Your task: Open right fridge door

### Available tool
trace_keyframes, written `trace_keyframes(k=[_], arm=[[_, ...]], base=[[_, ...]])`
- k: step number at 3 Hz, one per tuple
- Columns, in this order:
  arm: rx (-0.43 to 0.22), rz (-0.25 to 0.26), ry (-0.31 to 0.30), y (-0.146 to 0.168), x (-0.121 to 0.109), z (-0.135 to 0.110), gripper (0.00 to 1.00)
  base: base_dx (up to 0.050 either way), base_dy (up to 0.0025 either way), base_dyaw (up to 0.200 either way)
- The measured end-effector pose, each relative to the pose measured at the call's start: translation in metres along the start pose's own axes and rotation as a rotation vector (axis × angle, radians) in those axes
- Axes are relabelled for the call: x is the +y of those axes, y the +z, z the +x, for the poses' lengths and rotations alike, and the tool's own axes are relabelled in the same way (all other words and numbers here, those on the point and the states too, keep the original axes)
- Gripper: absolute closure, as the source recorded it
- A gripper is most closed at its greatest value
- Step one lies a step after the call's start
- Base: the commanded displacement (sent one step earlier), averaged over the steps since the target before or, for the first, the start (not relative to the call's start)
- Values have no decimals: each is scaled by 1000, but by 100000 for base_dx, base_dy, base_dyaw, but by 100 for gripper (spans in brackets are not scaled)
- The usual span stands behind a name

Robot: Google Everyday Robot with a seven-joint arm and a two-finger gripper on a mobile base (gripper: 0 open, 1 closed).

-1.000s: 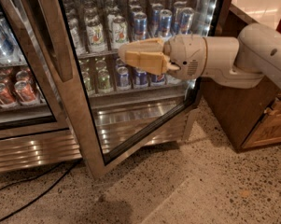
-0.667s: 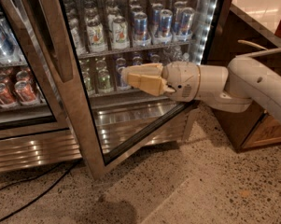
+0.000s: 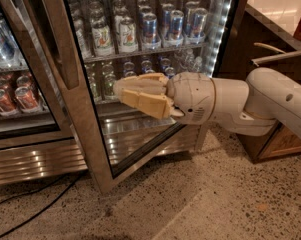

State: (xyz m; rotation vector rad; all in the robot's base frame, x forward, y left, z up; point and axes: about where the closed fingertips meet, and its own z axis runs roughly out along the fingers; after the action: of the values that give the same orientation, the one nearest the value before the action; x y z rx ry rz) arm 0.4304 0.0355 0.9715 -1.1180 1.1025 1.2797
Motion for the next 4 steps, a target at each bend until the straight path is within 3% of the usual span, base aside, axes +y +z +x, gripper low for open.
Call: trace_keyframes(k=[1, 4], arm=[[-30, -58, -79, 13, 62, -27, 100], [-26, -53, -78, 13, 59, -27, 100]], base=[[0, 0, 0], [-4999, -2, 15]])
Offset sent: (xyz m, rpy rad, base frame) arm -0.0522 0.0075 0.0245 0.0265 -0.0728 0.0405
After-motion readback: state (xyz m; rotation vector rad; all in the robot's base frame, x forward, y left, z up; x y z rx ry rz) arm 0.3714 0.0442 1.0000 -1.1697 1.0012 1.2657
